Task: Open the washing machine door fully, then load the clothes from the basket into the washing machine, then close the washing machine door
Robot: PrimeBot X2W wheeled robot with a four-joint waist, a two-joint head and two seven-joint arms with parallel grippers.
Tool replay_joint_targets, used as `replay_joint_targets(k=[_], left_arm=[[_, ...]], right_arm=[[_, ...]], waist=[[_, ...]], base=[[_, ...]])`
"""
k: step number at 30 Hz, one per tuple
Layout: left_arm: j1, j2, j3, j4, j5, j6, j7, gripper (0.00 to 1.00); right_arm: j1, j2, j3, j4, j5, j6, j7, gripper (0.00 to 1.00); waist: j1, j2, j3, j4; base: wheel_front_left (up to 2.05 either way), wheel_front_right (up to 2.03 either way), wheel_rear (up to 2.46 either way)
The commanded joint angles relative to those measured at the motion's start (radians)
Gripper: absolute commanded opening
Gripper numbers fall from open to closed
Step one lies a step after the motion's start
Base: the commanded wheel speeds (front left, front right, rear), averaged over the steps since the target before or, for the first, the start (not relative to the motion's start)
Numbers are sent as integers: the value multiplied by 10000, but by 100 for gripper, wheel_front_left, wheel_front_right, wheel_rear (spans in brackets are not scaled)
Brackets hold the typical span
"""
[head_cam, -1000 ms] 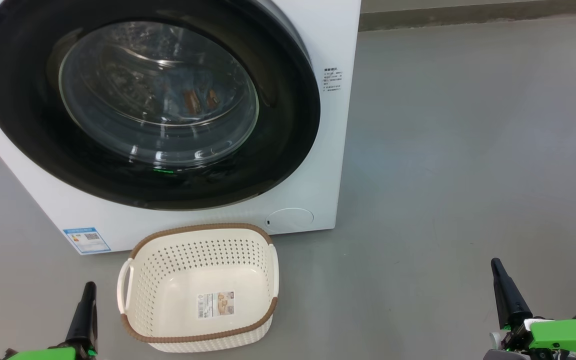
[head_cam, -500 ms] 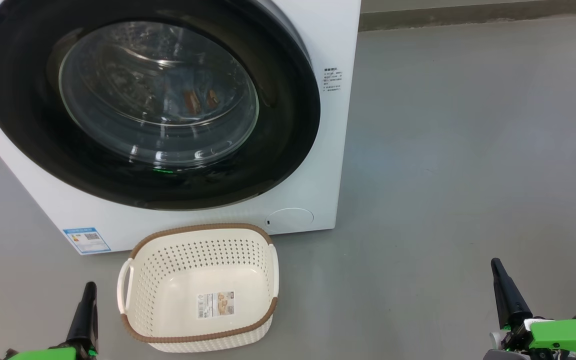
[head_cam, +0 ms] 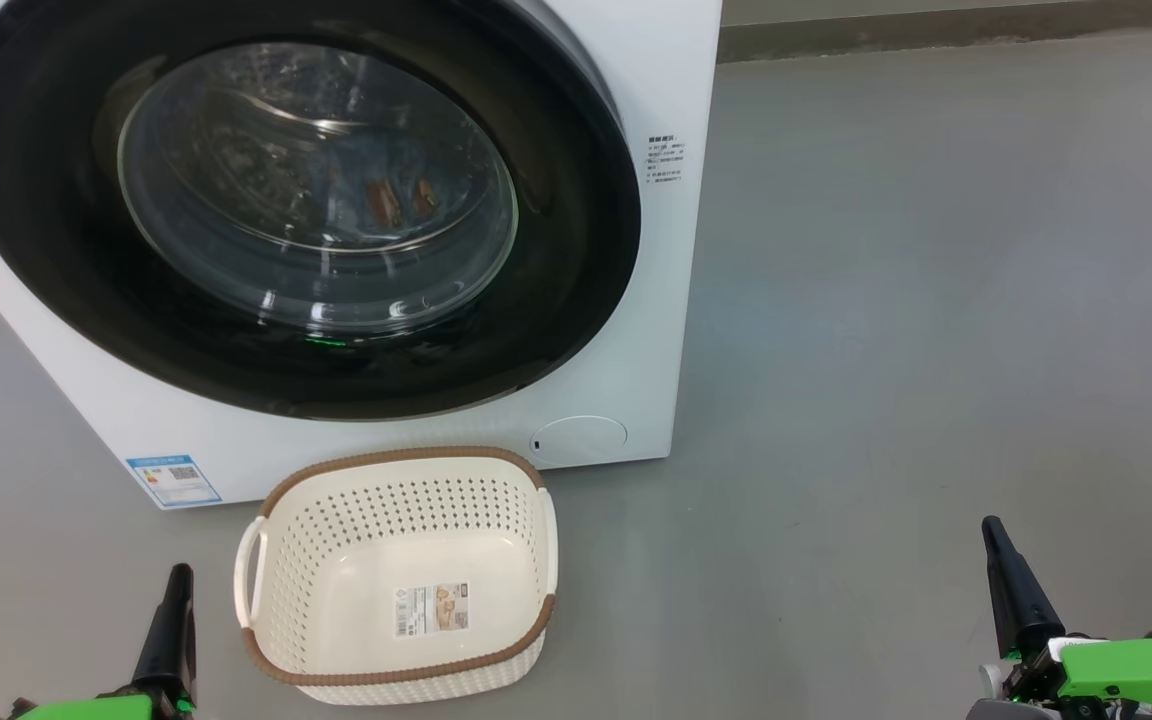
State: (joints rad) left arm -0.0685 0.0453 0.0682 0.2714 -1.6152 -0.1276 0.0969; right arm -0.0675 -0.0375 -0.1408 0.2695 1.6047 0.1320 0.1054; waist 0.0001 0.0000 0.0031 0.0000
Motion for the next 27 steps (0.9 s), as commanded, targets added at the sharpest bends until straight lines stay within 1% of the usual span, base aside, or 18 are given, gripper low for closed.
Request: replay_joint_targets(k=[1,27], left_arm=[[-387,121,362,-265,-12,-31,87,0],[-390,99,394,-264,15,-31,113,0]], right_arm=[[-403,-127,275,-248,44,-13,75,0],[-403,-127,275,-248,44,-13,75,0]], waist=[[0,0,0,0],[0,0,0,0]], base=[[0,0,0],[0,0,0]])
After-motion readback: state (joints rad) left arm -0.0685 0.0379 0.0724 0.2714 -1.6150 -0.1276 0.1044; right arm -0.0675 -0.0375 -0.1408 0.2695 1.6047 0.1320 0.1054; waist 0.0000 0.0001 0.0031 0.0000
